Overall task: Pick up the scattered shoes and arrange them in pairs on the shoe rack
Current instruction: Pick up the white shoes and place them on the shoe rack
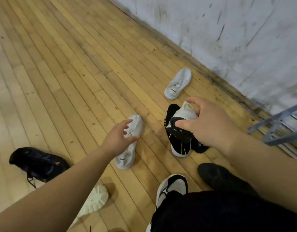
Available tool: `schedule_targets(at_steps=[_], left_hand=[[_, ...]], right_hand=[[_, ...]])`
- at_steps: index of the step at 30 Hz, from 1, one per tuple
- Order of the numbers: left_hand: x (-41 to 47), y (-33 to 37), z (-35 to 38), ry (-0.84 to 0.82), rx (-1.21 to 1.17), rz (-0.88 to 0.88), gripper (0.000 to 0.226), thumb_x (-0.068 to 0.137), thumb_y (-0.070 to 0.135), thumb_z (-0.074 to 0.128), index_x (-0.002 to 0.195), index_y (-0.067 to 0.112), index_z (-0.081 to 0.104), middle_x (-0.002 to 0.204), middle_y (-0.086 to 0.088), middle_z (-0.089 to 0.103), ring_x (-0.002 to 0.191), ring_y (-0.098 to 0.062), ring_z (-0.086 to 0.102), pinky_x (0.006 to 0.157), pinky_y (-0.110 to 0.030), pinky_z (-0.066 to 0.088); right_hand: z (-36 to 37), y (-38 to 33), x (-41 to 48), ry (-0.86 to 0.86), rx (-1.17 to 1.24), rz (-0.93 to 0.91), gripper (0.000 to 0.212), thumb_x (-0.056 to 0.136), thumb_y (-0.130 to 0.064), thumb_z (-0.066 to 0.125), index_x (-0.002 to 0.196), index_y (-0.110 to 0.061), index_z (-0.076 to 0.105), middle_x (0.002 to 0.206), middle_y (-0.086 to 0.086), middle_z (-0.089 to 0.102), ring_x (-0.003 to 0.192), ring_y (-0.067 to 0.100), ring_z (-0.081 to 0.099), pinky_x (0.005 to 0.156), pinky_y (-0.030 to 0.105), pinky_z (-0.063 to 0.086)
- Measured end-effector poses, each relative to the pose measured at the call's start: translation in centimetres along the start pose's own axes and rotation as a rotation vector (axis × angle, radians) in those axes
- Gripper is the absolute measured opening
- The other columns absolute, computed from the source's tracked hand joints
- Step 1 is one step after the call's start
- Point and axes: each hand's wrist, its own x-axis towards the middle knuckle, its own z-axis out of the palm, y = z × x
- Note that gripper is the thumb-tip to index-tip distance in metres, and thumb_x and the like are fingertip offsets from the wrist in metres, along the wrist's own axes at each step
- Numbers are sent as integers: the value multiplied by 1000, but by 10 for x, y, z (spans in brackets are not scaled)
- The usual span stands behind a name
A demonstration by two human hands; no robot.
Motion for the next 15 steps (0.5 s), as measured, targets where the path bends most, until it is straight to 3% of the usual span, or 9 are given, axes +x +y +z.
schedule_targets(at_steps=[4,8,12,15], left_hand=[[-36,-51,-5,34,49,-106,75,80,54,80,146,47,43,130,10,53,110,-10,56,86,-30,47],[-97,-117,-7,-38,262,-233,91,74,56,83,151,41,37,140,6,51,120,-13,53,96,-32,48],[-155,-156,-6,-245,542,-161,105,67,64,79,153,47,22,142,15,41,125,-14,44,104,-37,44],[-168,-163,0,-277,653,-71,100,73,57,75,153,47,17,143,15,37,127,-15,41,106,-38,42]], right_hand=[[20,-19,-16,-190,-228,-213,77,82,-51,78,148,-40,40,130,-10,58,115,13,56,92,30,47],[40,-32,-25,-384,-222,-375,78,81,-55,78,148,-45,40,110,-25,53,97,-7,51,73,3,39],[53,-41,-26,-460,-176,-433,79,77,-56,81,146,-51,41,98,-31,54,88,-22,52,72,-2,38],[57,-43,-26,-461,-177,-454,81,76,-56,82,146,-52,41,99,-31,55,93,-18,53,72,1,40]])
